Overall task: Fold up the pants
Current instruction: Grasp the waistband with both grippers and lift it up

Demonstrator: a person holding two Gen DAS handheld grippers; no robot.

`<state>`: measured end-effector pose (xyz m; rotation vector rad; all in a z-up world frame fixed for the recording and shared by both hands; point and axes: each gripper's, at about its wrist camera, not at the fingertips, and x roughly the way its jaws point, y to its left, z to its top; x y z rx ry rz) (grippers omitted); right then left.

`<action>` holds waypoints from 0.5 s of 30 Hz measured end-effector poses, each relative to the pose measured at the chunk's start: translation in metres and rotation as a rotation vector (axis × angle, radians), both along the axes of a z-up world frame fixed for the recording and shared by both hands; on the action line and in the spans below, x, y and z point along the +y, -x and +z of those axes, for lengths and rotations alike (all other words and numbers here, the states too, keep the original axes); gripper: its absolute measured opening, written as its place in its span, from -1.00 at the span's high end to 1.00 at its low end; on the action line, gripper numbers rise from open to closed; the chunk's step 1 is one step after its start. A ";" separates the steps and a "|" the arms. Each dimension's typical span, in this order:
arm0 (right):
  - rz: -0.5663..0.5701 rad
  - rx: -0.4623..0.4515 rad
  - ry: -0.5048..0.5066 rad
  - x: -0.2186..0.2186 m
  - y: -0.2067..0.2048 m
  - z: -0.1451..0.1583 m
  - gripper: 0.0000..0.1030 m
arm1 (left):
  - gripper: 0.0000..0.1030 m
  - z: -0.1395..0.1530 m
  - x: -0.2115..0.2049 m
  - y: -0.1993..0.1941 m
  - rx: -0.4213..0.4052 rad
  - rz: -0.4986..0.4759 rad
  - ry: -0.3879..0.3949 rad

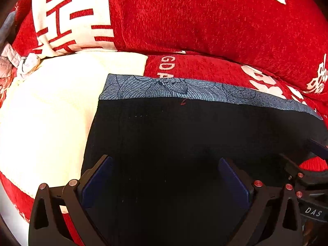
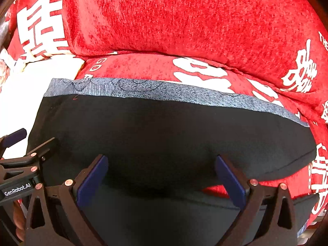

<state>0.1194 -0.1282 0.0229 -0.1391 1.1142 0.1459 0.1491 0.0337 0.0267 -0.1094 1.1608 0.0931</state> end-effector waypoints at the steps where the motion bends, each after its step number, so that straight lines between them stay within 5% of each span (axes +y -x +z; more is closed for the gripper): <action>1: 0.004 0.000 0.000 0.002 -0.002 0.000 -1.00 | -1.00 -0.001 0.001 -0.003 0.008 0.004 0.005; 15: 0.262 0.077 0.011 0.031 -0.067 -0.018 -1.00 | -1.00 -0.017 0.015 -0.043 0.100 0.024 0.035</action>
